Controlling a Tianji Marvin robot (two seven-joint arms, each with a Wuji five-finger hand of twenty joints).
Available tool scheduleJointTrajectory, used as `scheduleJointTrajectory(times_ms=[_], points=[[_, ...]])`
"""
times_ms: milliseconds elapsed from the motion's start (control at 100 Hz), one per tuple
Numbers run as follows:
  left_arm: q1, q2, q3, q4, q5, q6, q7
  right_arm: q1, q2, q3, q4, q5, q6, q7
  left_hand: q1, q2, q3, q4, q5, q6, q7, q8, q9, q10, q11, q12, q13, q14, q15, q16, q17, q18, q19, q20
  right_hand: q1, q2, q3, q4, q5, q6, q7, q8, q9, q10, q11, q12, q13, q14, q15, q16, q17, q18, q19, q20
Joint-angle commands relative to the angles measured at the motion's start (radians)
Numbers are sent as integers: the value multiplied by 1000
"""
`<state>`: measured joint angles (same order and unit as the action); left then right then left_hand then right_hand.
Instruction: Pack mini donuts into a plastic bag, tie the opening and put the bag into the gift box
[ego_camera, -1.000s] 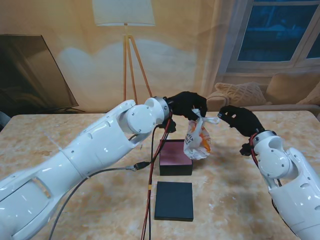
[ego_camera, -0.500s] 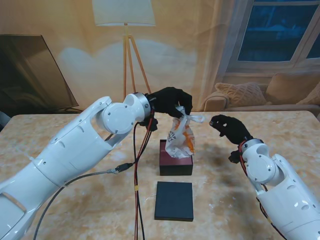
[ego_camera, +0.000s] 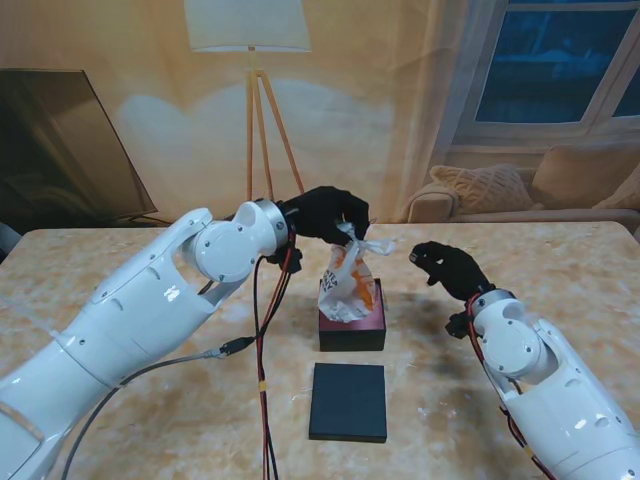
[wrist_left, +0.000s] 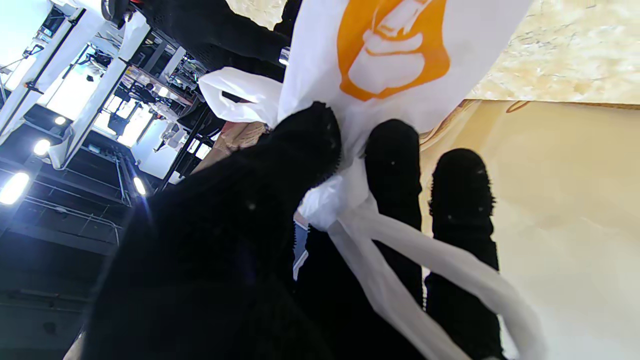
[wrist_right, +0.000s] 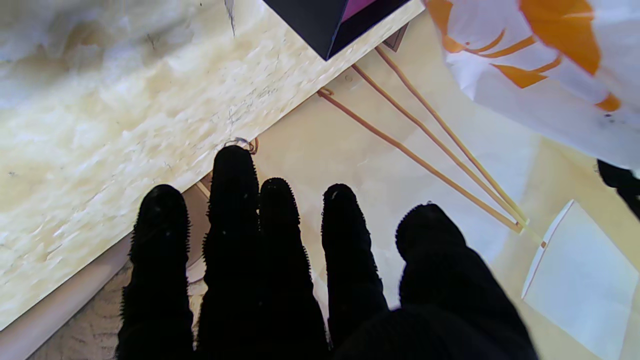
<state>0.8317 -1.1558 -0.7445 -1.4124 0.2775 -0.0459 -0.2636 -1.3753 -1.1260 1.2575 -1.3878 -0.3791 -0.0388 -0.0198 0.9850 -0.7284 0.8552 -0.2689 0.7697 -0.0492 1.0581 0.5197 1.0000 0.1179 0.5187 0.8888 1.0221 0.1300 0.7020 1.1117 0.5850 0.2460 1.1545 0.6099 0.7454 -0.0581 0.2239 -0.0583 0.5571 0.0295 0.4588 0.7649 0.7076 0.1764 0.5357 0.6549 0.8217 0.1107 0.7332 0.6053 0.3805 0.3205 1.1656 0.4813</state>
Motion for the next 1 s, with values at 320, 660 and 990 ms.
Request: scheduleJointTrajectory(times_ms=[320,660,990], points=[[27,-28,27,67,-21,9,52,1,-9,-24,4,-19,2,18,43,32,-25,20,-20,-32,-18,30,-7,-19,4,23,-12,11,49,42,8,-30,105,102,26,-4,-20,11,4,-6,17,-20,1,13,-3,6,-1,-5,-4,18,-11,10,-14,9],[18,-57,83,127,-59,24,76,8,-12,-23,19,-36,-6,-6,47,39,-28,21,-22,-27,-16,29,-11,-17,1,14,-21,21,42,28,-2,-19,91,108,27,-3,-21,11,-1,-4,19,-24,-1,13,-3,5,-2,-5,-3,18,-10,12,-14,10],[37,-64,129,176,-58,-20,83,3,-13,-18,14,-35,-11,-14,48,46,-30,26,-27,-33,-14,35,-17,-19,-2,4,-19,29,17,9,6,-14,69,100,30,-7,-20,10,-1,-9,26,-25,0,12,-3,5,-3,-5,-4,18,-11,12,-14,10]])
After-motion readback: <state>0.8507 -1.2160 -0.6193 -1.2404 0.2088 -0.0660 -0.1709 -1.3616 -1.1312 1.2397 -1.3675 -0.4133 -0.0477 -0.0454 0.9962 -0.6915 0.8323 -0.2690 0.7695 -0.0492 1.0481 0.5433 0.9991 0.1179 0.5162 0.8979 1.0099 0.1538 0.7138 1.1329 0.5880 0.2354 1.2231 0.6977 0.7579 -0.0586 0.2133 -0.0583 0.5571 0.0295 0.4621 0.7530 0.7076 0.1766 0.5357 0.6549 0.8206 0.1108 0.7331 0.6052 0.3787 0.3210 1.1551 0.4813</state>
